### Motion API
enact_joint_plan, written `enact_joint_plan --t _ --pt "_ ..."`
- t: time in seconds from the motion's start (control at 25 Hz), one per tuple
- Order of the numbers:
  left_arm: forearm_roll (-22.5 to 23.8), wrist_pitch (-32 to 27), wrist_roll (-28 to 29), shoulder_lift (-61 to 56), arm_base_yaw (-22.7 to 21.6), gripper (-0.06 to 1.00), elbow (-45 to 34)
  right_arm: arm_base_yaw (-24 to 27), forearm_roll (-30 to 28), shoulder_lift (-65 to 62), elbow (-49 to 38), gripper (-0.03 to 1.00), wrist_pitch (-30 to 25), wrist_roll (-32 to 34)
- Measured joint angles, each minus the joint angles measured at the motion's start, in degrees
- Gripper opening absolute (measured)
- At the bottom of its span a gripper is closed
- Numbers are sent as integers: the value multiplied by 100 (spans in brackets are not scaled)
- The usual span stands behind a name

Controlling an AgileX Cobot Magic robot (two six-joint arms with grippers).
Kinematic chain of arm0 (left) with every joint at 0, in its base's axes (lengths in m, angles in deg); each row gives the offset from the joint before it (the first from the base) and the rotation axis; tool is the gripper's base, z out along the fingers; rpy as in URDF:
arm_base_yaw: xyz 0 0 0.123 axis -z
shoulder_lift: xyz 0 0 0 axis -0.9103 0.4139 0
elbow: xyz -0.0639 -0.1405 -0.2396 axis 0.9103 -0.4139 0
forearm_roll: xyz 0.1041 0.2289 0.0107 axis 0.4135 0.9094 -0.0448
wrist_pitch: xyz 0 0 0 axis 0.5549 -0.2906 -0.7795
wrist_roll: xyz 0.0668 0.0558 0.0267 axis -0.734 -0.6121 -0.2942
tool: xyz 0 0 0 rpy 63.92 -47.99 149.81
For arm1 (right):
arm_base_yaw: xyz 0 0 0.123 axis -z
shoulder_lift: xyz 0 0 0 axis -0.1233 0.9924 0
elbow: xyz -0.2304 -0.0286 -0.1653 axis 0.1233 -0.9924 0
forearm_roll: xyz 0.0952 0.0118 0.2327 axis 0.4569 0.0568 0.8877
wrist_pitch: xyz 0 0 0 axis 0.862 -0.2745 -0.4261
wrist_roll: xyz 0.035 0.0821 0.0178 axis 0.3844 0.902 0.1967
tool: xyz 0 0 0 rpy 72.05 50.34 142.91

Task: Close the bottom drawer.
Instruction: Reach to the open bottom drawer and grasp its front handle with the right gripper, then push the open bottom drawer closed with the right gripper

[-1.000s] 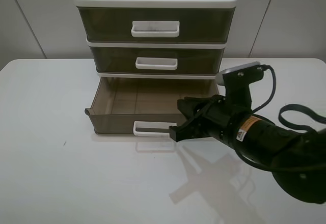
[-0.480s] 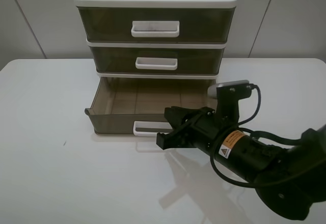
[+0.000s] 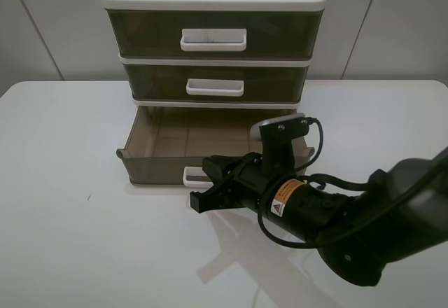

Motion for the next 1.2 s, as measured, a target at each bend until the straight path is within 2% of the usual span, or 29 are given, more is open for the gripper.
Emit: enact_joint_plan --t 0.24,0.76,1.0,1.2 --pt "0 0 0 0 0 72 0 0 152 228 201 2 -278 6" --pt "0 0 0 0 0 72 0 0 770 484 372 2 -305 -1" --pt "0 0 0 0 0 72 0 48 987 484 713 2 -852 -7" --pt "0 0 0 0 0 72 0 48 1247 488 891 2 -949 -13"
